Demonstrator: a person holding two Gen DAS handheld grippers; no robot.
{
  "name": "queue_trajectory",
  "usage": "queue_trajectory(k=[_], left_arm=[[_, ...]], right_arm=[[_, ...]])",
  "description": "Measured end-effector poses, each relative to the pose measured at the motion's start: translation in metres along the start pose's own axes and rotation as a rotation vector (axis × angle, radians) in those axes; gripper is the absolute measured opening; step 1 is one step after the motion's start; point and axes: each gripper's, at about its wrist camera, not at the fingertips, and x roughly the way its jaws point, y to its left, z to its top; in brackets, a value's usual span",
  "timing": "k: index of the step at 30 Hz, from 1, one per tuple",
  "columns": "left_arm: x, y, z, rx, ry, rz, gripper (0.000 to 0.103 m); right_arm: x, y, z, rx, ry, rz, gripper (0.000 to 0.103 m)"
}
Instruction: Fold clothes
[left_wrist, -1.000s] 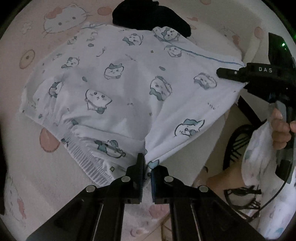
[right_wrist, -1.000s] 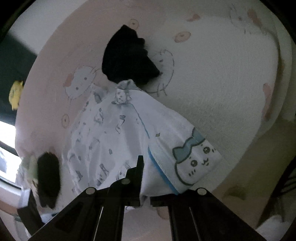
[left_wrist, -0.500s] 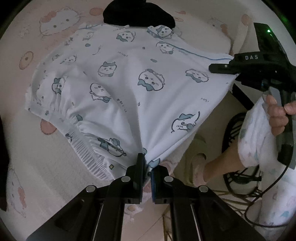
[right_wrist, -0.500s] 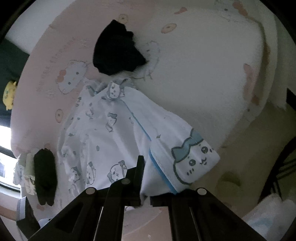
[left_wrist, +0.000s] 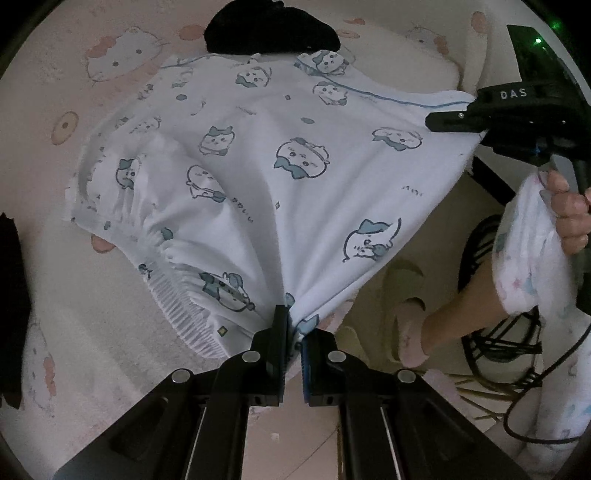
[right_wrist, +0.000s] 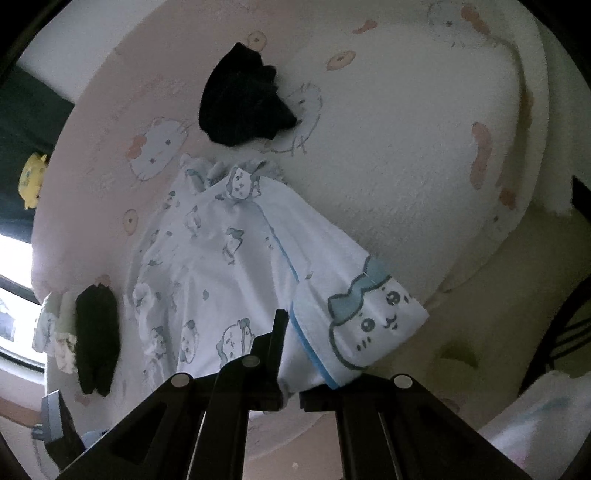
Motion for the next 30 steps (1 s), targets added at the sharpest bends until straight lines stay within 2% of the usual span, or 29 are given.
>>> queue_trajectory(k=[4,9,12,18,23,30], left_arm=[[-0.001,0.006,0.007,-0.005,0.007,0.003,0.005],[-0.008,0.005,0.016,0.081,-0.026,0.114,0.005],[-0.010,0.008,0.019,0.114,-0.045,0.148,0.005],[-0.012,0.032,0.023,0.063,-0.060,0.111,0.005],[-0.012,0.036,0.039,0.016,-0.092,0.104,0.005],[-0.024,0.073,0.054,-0.051,-0.142,0.110,0.005]], right_arm=[[0.003,0.006,0.005,-0.024,0.026,-0.029,0.001],[0.006,0.026,0.013,-0.073,0.082,-0.078,0.001],[0.007,0.042,0.017,-0.117,0.102,-0.112,0.001],[0.010,0.076,0.029,-0.218,0.142,-0.194,0.001],[0.016,0.105,0.046,-0.300,0.150,-0.216,0.001],[0.034,0.139,0.074,-0.371,0.156,-0.220,0.001]])
